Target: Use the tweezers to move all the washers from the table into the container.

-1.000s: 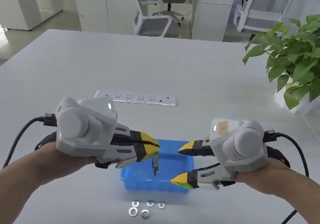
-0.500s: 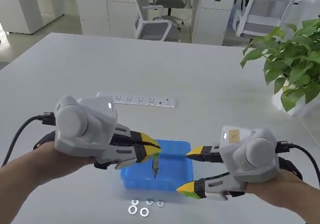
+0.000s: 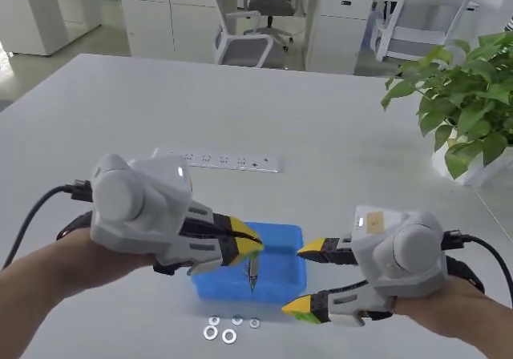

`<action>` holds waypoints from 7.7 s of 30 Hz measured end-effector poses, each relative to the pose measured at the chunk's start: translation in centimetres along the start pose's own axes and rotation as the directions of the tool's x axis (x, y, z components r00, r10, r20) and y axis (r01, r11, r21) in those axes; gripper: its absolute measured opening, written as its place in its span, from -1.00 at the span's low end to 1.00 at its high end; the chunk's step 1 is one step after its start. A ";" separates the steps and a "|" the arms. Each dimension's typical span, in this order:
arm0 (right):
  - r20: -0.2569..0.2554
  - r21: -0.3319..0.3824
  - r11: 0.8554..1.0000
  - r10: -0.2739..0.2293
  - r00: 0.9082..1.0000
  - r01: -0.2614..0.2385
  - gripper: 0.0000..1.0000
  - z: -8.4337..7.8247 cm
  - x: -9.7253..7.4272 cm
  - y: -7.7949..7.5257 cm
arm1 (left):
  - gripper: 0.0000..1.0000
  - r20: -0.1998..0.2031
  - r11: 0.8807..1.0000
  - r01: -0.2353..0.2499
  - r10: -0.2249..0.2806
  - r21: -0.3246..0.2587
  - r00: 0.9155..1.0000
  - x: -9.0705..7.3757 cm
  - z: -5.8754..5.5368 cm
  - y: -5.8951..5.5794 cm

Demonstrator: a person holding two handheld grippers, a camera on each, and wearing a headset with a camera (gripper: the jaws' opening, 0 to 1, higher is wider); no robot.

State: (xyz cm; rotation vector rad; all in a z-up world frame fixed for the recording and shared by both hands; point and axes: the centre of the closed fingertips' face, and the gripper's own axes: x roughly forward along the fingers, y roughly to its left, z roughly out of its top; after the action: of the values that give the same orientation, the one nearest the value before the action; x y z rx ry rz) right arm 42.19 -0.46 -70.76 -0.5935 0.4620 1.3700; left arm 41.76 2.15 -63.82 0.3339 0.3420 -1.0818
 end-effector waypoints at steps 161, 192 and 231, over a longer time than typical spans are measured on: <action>-0.141 -0.119 0.965 0.217 0.966 -0.234 -0.85 -2.6 6.9 3.7 | -0.43 -0.071 0.993 0.081 -0.087 -0.091 0.994 0.6 -5.5 -1.8; -0.122 -0.154 0.963 0.202 0.972 -0.220 -0.84 0.2 3.5 3.6 | 0.47 -0.083 0.979 -0.077 0.063 -0.188 0.995 -3.7 -7.7 -1.2; -0.116 -0.192 0.966 0.153 0.981 -0.174 -0.84 2.1 3.5 -2.5 | 0.98 -0.053 0.962 -0.110 0.100 -0.250 0.994 -5.8 -7.6 -2.1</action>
State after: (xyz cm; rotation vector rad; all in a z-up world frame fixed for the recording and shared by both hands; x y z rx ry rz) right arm 45.16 3.31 -71.01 -0.8068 0.4641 1.5614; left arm 36.54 9.07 -68.35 0.1441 0.4874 -0.9163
